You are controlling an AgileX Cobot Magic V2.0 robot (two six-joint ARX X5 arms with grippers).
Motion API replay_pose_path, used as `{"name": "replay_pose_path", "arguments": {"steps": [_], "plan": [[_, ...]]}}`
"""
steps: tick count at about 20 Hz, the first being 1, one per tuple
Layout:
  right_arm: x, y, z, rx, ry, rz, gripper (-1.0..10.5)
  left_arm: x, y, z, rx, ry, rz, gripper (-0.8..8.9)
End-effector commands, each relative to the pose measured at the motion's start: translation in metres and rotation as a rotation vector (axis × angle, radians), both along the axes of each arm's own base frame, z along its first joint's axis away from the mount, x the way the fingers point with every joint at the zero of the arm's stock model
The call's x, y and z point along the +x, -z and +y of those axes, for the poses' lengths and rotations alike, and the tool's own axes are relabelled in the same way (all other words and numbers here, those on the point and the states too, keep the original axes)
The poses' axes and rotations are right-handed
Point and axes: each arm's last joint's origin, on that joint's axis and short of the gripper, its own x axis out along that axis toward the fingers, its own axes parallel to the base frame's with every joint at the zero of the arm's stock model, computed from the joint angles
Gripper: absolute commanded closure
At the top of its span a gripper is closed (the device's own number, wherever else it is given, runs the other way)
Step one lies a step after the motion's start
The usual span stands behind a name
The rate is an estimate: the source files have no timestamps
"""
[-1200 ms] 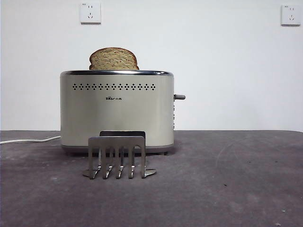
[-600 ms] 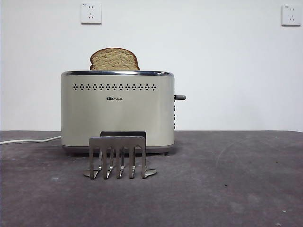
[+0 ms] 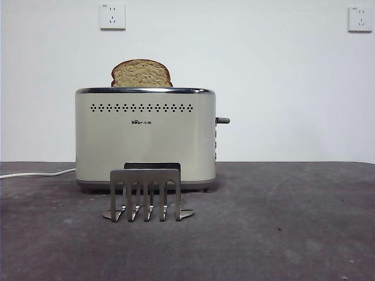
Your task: Pick up a slice of bread from the rack,put the bread on the toaster,press the button
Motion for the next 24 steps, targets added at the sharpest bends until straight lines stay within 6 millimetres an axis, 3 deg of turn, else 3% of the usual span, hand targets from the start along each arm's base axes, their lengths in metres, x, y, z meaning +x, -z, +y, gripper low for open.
{"name": "replay_pose_path", "arguments": {"steps": [1, 7, 12, 17, 24], "plan": [[0.001, 0.001, 0.000, -0.003, -0.006, -0.003, 9.5, 0.014, 0.055, 0.003, -0.054, -0.017, 0.016, 8.17], [0.001, 0.001, 0.000, -0.003, -0.006, -0.003, 9.5, 0.036, 0.179, 0.010, -0.211, -0.105, 0.059, 8.18], [0.001, 0.001, 0.000, -0.003, -0.006, -0.003, 9.5, 0.046, 0.250, 0.013, -0.290, -0.166, 0.187, 8.18], [0.001, 0.001, 0.000, -0.003, -0.006, -0.003, 9.5, 0.050, 0.290, 0.014, -0.321, -0.189, 0.270, 8.18], [0.001, 0.001, 0.000, -0.003, -0.006, -0.003, 9.5, 0.050, 0.316, 0.013, -0.332, -0.210, 0.485, 8.17]]}}
